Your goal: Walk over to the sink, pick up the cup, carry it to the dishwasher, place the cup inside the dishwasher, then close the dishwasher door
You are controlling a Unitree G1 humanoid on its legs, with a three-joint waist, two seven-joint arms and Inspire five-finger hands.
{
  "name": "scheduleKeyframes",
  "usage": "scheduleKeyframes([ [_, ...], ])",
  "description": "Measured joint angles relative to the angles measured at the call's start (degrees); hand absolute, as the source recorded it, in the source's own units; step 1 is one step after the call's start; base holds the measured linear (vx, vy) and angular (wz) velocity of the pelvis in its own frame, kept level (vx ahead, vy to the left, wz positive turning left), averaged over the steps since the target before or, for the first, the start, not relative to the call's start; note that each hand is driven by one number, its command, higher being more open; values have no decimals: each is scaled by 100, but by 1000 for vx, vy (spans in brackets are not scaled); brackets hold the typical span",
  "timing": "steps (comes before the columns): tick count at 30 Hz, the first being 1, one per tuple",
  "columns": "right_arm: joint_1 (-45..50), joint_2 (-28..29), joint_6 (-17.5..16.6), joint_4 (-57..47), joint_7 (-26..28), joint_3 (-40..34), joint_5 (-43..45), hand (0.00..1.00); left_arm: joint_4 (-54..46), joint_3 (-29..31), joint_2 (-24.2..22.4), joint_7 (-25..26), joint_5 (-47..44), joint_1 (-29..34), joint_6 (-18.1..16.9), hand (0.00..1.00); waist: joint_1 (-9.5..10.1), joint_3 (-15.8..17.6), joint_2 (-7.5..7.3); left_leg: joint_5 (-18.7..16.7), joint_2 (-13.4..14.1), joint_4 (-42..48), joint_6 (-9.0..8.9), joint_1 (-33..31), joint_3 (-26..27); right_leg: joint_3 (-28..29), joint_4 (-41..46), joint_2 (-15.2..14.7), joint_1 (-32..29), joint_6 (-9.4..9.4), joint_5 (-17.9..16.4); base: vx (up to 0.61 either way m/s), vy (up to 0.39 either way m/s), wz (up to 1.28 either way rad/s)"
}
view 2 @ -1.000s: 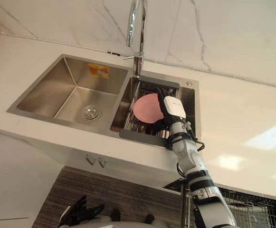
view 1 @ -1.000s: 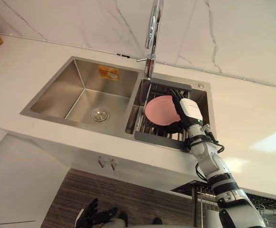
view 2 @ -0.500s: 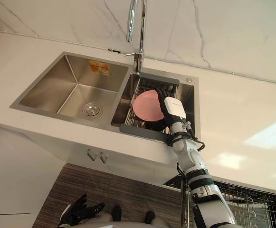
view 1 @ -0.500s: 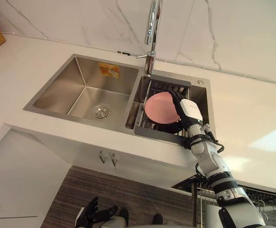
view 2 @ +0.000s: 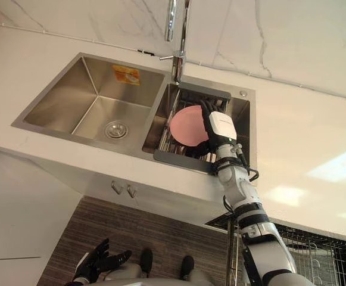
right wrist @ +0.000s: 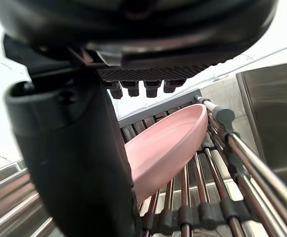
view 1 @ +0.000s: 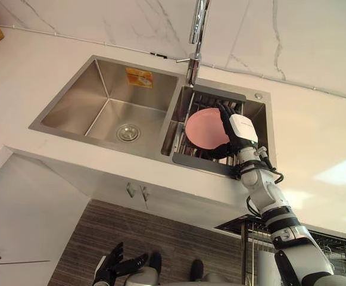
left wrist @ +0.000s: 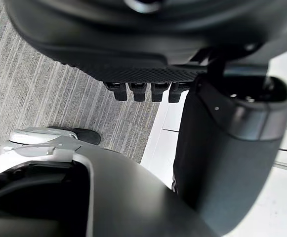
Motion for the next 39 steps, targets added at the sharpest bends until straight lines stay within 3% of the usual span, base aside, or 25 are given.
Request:
scheduleKeyframes([
  [6, -177, -14, 42, 133, -23, -1, 4, 100, -15, 2, 33, -23, -53, -7, -12, 100, -1, 75, -63, 4, -4, -7, 4, -8, 0, 2, 1, -3, -17, 5, 5, 0, 0, 0],
  [7, -203, -15, 43, 133, -24, -2, 5, 0, -27, 3, 47, -22, -57, -18, -11, 100, -2, 112, -79, 7, -4, -3, 8, -14, 0, 3, 0, -2, -20, 3, 10, 0, 0, 0],
  [17, -599, -213, 72, 268, -15, -2, 135, 0, -34, 2, 58, -51, -75, -169, -25, 100, 37, 298, -83, 62, -16, 40, 13, -211, -44, -23, -3, -13, -174, -10, 41, -14, -6, 2],
  [26, -732, -325, -275, 243, -96, 60, 259, 0, -50, -20, 80, -146, -169, -248, -88, 100, 169, 376, -124, 68, -17, 60, 16, -267, -55, -59, -16, -16, -224, -7, 47, 21, -3, 3],
  [39, -627, -348, -266, 43, 78, 39, 461, 0, -47, -19, 74, -145, -172, -252, -123, 100, 141, 394, -127, 66, -15, 76, 15, -304, -13, 62, -113, -9, -236, -8, 181, 3, -5, -1],
])
